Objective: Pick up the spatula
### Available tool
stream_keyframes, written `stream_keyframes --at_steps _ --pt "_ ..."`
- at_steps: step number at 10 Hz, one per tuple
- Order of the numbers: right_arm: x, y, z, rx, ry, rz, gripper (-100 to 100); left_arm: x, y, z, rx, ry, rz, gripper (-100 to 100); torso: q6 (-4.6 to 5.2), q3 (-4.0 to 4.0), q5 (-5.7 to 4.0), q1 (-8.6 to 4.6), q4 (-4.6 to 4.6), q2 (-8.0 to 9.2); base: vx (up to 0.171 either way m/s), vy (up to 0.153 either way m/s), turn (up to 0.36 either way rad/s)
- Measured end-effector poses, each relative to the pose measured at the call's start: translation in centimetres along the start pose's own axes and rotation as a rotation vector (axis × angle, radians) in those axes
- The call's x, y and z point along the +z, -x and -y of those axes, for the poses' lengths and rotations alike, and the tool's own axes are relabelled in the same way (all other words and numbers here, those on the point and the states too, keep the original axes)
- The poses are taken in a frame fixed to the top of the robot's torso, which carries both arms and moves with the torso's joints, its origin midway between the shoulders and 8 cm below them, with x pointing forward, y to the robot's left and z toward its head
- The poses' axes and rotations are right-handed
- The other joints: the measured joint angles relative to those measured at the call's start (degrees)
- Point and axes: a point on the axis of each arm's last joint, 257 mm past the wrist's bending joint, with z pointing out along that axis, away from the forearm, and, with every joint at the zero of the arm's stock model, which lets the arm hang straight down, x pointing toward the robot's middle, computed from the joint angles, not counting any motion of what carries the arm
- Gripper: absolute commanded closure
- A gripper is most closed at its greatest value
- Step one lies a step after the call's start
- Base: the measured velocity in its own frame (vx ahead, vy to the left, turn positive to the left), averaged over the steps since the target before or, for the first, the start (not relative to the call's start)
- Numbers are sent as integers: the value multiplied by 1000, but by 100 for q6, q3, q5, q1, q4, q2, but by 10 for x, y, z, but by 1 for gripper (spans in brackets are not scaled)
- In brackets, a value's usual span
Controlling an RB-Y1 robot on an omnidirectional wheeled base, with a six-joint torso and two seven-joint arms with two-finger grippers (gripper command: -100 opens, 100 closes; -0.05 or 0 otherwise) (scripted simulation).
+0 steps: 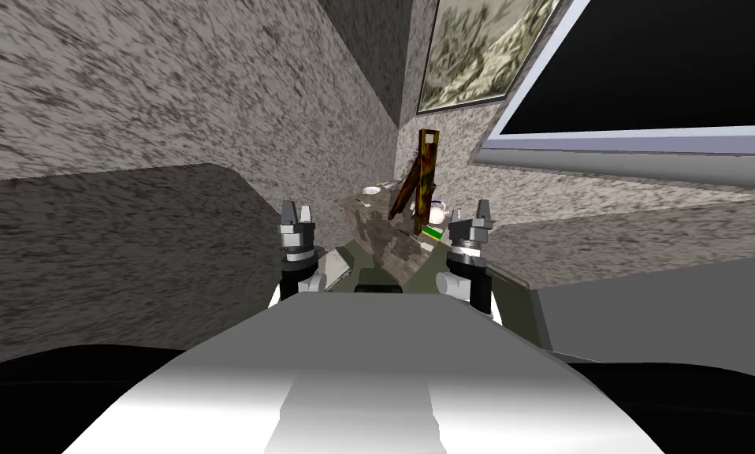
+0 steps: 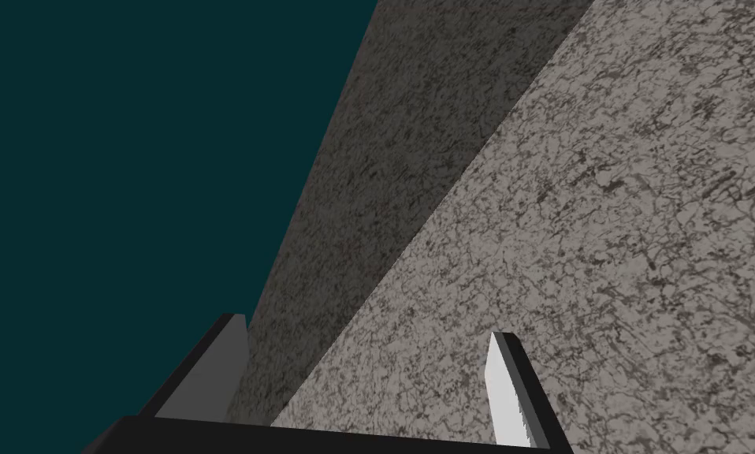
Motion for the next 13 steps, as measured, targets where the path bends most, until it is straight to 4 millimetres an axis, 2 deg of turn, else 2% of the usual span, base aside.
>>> stream_keyframes --at_steps 2,4,6,10,13 --pt "-4 -1 14 -27 -33 -34 -100 0 0 0 0 0 0 0 -1 4 3 18 1 7 -32 66 94" --pt "-13 -1 39 -68 -91 -76 -100 0 0 0 0 0 0 0 -2 9 6 28 3 17 -42 67 88" --pt "-19 5 53 -100 -130 -106 -100 0 0 0 0 0 0 0 -1 8 5 24 3 14 -38 91 136" --pt "-49 17 104 -193 -263 -182 -100 0 0 0 0 0 0 0 -1 11 9 37 4 19 -40 103 104" --pt "-70 33 130 -252 -341 -230 -100 0 0 0 0 0 0 0 0 7 5 20 3 12 -24 76 120"
